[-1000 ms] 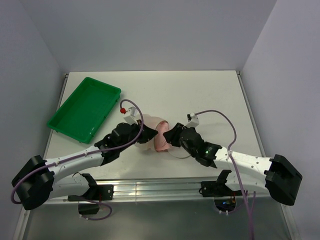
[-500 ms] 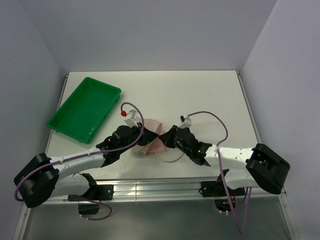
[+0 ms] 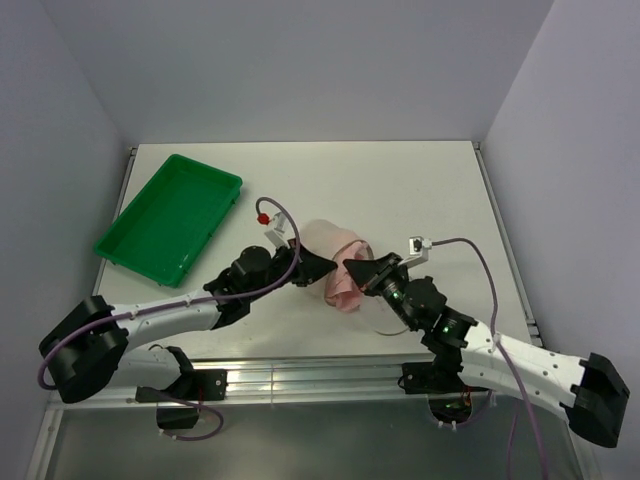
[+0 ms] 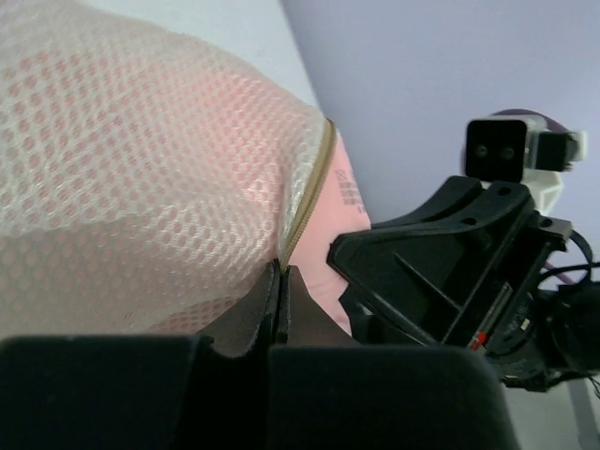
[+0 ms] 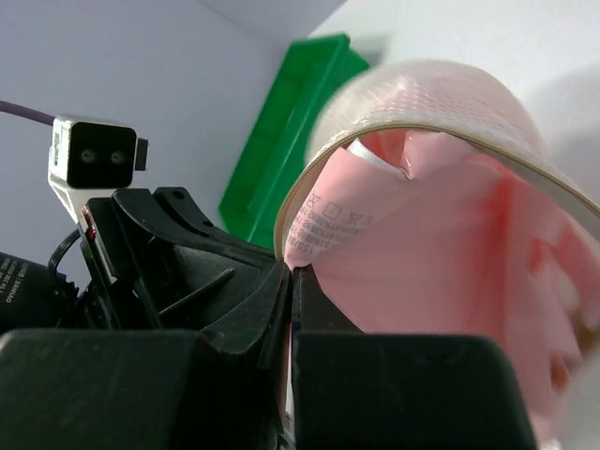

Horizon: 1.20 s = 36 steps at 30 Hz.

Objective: Place the bra in the laundry bag and zip it closed

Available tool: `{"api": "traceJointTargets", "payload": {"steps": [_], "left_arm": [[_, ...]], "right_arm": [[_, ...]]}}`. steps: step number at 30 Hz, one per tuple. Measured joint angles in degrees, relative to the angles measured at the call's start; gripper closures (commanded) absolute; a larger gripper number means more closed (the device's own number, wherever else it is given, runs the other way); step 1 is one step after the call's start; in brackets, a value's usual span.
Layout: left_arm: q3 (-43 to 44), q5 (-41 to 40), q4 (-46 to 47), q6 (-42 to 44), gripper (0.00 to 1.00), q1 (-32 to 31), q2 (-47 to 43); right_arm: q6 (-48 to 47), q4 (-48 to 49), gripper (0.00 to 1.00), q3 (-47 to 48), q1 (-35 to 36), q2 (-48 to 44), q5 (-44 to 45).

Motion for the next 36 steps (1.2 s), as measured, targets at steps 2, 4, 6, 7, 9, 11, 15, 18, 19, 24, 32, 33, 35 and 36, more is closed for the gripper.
{"api": "traceJointTargets", "payload": {"steps": [2, 4, 6, 7, 9, 11, 15, 18, 19, 24, 32, 33, 35, 36], "left_arm": [[1.5, 0.8, 2.8, -0.7, 1.00, -1.5, 1.7], [1.7, 1.5, 6.1, -2.2, 1.00, -2.6, 3.2], [0.7, 2.0, 9.6, -4.1, 1.00, -3.1, 4.8], [-0.2, 2.3, 11.2, -5.0, 1.00, -3.2, 5.6], [-2.4, 2.9, 13.8, -6.8, 1.00, -3.4, 7.4], [-4.3, 3.3, 15.0, -8.1, 1.00, -3.4, 9.3], [-5.7, 3.6, 15.6, -9.4, 1.00, -3.5, 10.6], [-5.8, 3.3, 15.5, -9.2, 1.00, -3.5, 9.2], [-5.9, 2.7, 15.5, -9.1, 1.00, -3.4, 8.4], [-6.2, -0.8, 13.0, -7.6, 1.00, -2.6, 3.4], [-8.0, -1.2, 10.1, -6.4, 1.00, -1.1, 0.5], [-8.0, -1.2, 9.9, -6.2, 1.00, -0.9, 0.5], [-8.0, -1.2, 9.6, -5.8, 1.00, -0.3, 0.5], [-8.0, -1.2, 9.6, -5.6, 1.00, -0.1, 0.5]], "right_arm": [[-0.7, -3.9, 1.00, 0.4, 0.1, -3.9, 1.7], [-1.2, -6.4, 1.00, 1.0, 0.1, -5.0, 3.3], [-1.3, -7.0, 1.00, 1.4, 0.1, -2.4, 4.5], [-1.3, -7.1, 1.00, 1.5, 0.1, -0.1, 5.0], [-1.2, -7.4, 1.00, 1.8, 0.1, 5.6, 5.5], [-1.2, -7.6, 1.00, 2.3, 0.1, 11.8, 5.7], [-1.7, -8.9, 0.98, 3.5, 0.1, 16.9, 5.9], [-2.8, -10.3, 0.74, 6.8, 0.1, 18.6, 5.8], [-4.1, -10.8, 0.69, 8.2, 0.1, 19.2, 5.9], [-7.4, -14.9, 0.38, 13.7, -1.0, 23.7, 4.2], [-10.6, -22.0, 0.16, 15.1, -1.1, 19.8, -1.5], [-11.0, -23.5, 0.13, 15.1, -1.0, 18.3, -2.0], [-11.8, -26.1, 0.10, 15.1, -1.0, 15.1, -2.4], [-12.4, -27.8, 0.10, 15.1, -1.1, 13.2, -2.6]]}}
